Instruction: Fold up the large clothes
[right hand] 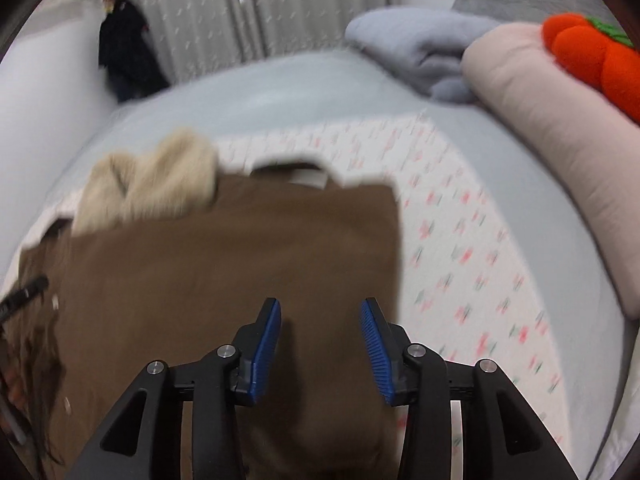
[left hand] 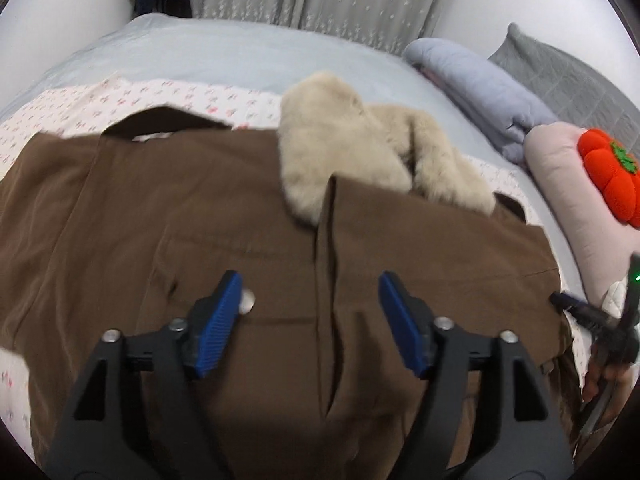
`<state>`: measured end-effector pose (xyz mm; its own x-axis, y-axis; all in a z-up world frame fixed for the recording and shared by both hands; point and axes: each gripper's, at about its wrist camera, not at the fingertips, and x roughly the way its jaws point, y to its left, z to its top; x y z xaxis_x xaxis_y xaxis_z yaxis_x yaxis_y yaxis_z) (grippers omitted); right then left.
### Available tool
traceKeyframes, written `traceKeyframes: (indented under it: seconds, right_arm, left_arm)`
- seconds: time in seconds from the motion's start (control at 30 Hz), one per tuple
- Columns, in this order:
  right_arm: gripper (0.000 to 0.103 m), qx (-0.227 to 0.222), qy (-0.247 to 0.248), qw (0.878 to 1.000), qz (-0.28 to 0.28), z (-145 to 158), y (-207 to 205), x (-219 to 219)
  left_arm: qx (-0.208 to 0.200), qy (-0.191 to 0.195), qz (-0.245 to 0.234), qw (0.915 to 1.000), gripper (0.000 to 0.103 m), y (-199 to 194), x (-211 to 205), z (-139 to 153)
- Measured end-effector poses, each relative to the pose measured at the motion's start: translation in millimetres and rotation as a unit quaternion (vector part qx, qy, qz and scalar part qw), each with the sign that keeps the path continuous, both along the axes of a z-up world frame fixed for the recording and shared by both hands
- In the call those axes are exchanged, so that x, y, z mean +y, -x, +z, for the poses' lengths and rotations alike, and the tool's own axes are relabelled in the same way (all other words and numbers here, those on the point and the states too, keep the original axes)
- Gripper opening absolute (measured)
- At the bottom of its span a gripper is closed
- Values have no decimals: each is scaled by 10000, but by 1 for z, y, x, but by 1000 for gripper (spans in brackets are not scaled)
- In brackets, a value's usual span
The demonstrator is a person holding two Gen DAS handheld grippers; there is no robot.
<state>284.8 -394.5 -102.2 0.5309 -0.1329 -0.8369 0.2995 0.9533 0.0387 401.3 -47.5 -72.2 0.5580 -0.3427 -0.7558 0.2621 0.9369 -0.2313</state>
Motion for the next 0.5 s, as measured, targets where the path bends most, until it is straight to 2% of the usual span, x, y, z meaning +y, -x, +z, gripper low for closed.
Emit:
traceKeyframes:
  seconds: [0.03,0.1,0.2,0.27,0.33,0.5]
  right_arm:
    - [46,269,187,9994,58,-16,-4,5]
    - [48,251,549,9982,63,-11,-2,16]
    - [52,269,297,9992,-48,11,5,25]
    - [67,111,223,9996,-98,30,15,34]
    - [73,-47,100,9999,-100,46,22,43]
    - [79,-369,-154,9992,95,76,42,72]
  left_arm:
    - [26,-47,88,9999,82,3,4,0]
    - [104,-149,240,9995,83,9,14,4]
    - [182,-252,379,9988,92,16,35,12]
    - [148,-367,577,9975,98,20,56,21]
    - [112,-437,742,9962,98,24,79,29]
    - [216,-426,1392,9891,98,28,155,39]
